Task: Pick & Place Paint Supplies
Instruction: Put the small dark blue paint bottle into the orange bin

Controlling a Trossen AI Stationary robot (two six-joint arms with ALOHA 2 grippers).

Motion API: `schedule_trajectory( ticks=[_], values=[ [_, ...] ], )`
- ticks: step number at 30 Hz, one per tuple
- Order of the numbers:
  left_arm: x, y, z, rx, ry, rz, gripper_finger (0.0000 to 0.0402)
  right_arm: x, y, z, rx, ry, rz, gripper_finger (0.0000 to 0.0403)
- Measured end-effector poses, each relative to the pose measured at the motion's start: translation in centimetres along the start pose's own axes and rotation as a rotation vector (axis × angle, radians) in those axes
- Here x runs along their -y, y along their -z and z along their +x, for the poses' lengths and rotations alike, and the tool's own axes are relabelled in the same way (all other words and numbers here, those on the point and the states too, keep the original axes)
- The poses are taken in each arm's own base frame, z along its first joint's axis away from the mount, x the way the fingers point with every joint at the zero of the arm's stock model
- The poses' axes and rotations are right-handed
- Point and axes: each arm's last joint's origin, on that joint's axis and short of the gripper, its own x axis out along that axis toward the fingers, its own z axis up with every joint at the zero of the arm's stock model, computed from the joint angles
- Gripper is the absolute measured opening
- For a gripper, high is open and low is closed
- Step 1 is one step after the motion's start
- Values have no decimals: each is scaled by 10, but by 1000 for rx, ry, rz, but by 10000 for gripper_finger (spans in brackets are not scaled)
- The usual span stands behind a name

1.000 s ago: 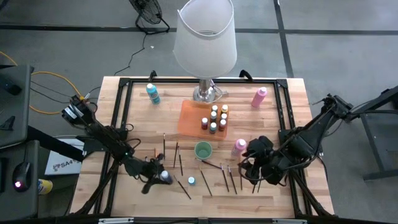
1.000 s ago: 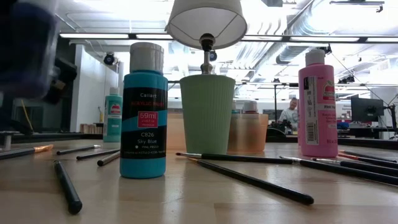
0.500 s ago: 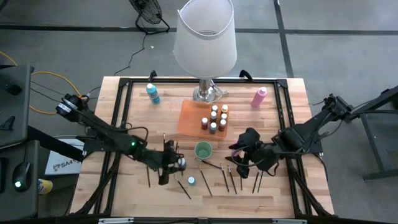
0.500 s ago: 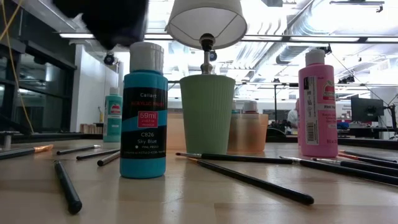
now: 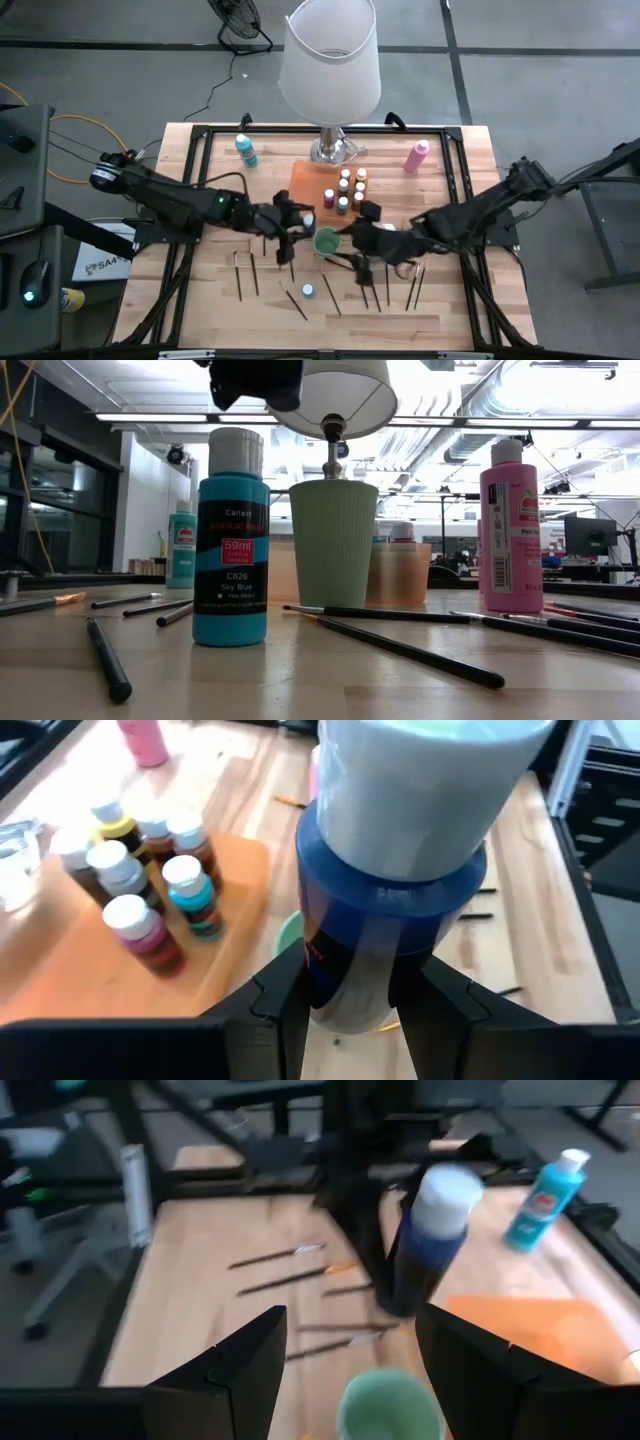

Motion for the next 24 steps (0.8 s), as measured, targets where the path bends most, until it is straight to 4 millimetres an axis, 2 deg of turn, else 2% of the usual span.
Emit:
schedule_trajectory(
  ticks=[9,15,24],
  values=[
    [-10,-3,3,-5,10,56,122,28,-14,39,124,73,99,216],
    [-11,-3,3,-23,29,83,122,44,-17,46,110,49,108,216],
    [-11,-1,3,-38,51,114,122,52,-17,49,80,-12,148,216]
  ],
)
